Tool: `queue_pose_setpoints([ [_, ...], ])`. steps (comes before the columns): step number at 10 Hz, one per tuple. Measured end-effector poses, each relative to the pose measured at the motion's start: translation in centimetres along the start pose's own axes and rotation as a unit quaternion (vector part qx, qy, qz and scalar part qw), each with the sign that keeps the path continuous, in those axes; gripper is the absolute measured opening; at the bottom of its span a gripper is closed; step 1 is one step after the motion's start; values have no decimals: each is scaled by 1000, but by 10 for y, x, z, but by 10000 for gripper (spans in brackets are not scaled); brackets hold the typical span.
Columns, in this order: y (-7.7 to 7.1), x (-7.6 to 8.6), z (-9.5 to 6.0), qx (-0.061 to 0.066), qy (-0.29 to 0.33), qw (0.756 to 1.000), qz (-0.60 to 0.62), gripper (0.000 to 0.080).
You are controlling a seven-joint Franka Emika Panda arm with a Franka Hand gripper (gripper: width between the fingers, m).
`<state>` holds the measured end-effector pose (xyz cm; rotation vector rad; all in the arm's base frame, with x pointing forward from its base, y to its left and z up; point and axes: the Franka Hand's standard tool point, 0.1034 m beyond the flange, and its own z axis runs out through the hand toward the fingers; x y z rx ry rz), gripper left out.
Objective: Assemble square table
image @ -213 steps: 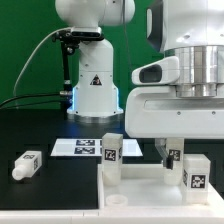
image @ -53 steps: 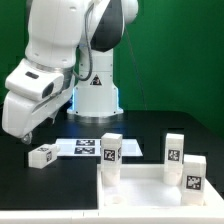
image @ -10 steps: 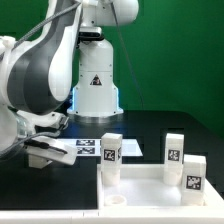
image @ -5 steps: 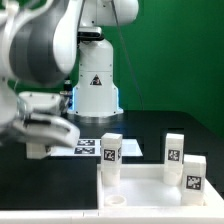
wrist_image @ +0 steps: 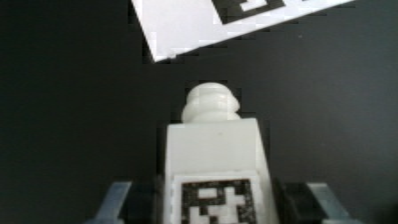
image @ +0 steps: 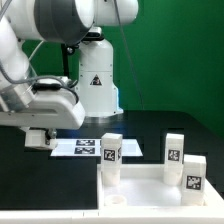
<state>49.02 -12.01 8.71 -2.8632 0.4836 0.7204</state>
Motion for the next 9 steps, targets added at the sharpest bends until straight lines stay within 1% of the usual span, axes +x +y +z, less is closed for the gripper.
queue_pose_setpoints([
  [1, -15, 9, -29, -3, 55, 998, -29, 281],
  [2, -20, 16, -41, -5, 100, 994, -44, 281],
  [3, -17, 19, -37, -7, 140, 989, -40, 281],
  [4, -16, 19, -36, -10, 170, 985, -39, 281],
  [5, -15, 21, -38, -12, 195, 980, -39, 281],
  [6, -17, 28, -41, -19, 243, 969, -41, 281],
  [7, -33, 36, -50, -19, 284, 957, -45, 281],
  [8, -58, 47, -65, -4, 353, 935, -39, 281],
  [9, -74, 43, -67, 7, 418, 908, -25, 281],
])
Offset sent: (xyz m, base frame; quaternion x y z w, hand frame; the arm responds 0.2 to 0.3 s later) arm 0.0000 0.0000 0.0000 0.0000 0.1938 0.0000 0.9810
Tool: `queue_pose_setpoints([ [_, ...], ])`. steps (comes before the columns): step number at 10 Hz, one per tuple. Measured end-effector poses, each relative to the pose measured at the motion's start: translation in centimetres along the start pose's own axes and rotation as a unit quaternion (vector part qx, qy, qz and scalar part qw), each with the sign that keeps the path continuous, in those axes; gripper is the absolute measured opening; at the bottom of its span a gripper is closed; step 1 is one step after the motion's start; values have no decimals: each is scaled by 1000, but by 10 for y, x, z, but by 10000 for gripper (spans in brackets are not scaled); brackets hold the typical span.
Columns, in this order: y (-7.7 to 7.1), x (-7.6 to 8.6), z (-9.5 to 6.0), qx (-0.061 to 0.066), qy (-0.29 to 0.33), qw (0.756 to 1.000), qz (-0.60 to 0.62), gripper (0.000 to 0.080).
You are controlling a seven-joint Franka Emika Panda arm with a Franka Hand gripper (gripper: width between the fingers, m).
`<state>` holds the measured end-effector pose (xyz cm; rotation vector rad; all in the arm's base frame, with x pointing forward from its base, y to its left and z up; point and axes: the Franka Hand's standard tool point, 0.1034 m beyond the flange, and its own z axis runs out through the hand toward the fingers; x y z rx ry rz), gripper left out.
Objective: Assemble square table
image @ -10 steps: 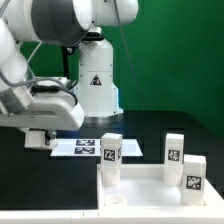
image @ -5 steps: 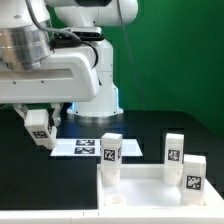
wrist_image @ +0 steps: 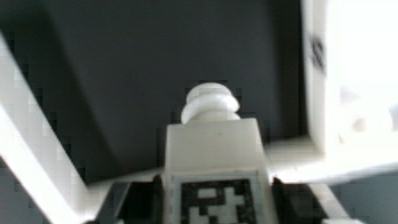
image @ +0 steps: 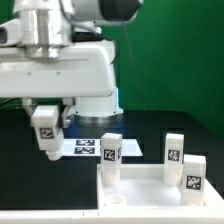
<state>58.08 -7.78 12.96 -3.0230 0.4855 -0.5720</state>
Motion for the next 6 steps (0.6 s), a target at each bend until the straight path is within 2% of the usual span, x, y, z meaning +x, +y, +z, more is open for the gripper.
queue_pose_setpoints([
  [1, -6, -11, 0, -5, 25, 1000, -3, 281],
  [2, 1, -7, 0, -18, 64, 998, -11, 281],
  [3, 5, -6, 1, -24, 77, 997, -12, 281],
  [4, 3, -9, 3, -22, 69, 997, -12, 281],
  [5, -5, -9, 4, -16, 63, 998, -2, 281],
  [6, -36, -8, 5, 0, 55, 998, 1, 281],
])
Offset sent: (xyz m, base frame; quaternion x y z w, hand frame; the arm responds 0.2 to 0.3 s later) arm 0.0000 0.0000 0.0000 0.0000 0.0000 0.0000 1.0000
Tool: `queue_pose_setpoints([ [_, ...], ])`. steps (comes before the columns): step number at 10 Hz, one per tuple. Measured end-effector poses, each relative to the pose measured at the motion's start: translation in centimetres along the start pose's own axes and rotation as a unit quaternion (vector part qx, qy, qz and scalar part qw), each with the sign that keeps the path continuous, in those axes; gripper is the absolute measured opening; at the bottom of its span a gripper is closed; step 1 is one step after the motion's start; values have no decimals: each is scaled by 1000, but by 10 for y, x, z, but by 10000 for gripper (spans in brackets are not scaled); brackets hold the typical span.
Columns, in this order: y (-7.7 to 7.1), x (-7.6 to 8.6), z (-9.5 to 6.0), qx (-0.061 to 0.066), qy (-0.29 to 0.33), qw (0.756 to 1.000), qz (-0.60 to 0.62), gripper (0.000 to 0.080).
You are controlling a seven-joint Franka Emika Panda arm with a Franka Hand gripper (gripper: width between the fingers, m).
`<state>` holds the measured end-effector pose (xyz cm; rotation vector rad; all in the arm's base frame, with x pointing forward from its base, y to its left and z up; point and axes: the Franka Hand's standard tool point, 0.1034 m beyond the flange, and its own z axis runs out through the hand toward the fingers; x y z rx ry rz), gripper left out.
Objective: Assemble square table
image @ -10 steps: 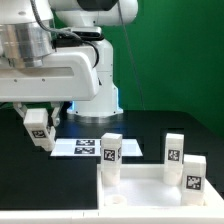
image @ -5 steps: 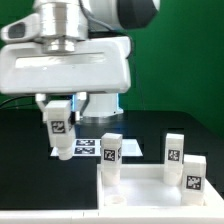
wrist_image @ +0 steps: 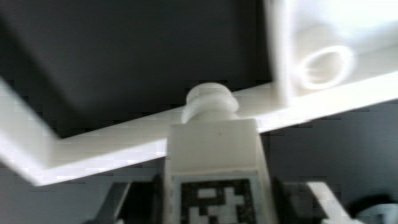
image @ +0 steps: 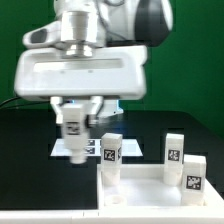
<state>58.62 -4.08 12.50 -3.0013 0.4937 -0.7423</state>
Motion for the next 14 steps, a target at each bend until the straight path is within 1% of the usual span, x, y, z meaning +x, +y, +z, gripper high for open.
queue_pose_setpoints([
  [1, -30, -1, 5, 11, 1, 1000, 7, 281],
  [2, -46, -4, 13, 13, 9, 1000, 5, 281],
  [3, -50, -12, 19, 12, 11, 1000, -4, 281],
  [4, -46, -8, 17, 11, 12, 1000, -1, 282],
  [5, -45, -7, 17, 10, 13, 1000, -1, 282],
  [6, -47, -9, 19, 10, 13, 1000, -5, 282],
  [7, -54, -14, 24, 9, 11, 1000, -19, 282],
  [8, -59, -9, 30, 8, 13, 999, -37, 282],
  [9, -58, -6, 35, 6, 16, 999, -40, 282],
  [10, -50, -9, 40, 1, 13, 999, -39, 282],
  [11, -45, -10, 43, -3, 12, 999, -40, 282],
  [14, -39, -9, 48, -7, 9, 999, -39, 282],
])
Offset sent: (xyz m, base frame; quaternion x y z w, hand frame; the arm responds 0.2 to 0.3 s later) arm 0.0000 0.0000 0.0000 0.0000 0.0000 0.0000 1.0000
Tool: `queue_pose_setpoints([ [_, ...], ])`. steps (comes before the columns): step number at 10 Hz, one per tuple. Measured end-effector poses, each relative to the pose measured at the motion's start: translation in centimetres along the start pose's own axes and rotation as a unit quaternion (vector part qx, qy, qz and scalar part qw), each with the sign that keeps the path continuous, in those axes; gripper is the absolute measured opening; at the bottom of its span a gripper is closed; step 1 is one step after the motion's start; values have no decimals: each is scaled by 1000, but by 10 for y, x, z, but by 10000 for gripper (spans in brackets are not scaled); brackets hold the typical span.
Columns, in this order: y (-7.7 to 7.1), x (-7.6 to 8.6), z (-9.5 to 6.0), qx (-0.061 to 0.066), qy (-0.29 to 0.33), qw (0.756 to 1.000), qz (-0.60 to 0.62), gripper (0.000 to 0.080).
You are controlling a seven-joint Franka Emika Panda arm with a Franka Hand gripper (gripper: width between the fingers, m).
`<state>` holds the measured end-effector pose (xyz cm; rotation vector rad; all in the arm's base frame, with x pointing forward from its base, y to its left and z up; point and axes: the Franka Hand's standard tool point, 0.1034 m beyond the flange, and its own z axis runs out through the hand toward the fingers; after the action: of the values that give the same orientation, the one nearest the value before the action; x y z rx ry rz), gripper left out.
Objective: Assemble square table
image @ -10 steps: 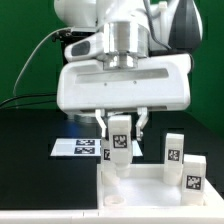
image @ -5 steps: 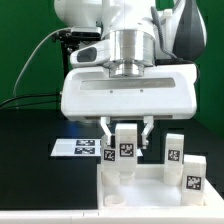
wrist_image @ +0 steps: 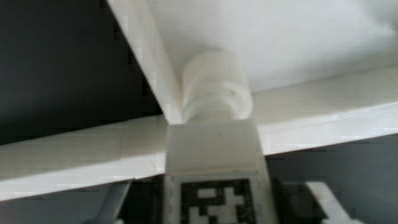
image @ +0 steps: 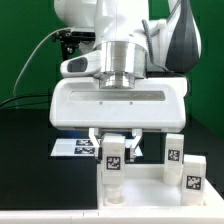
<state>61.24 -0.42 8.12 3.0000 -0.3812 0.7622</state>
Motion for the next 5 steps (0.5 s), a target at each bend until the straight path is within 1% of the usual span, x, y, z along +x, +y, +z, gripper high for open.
queue_pose_setpoints([
  [2, -5, 0, 1, 2, 1, 1000, -2, 282],
  [5, -5, 3, 3, 0, 11, 1000, -3, 282],
])
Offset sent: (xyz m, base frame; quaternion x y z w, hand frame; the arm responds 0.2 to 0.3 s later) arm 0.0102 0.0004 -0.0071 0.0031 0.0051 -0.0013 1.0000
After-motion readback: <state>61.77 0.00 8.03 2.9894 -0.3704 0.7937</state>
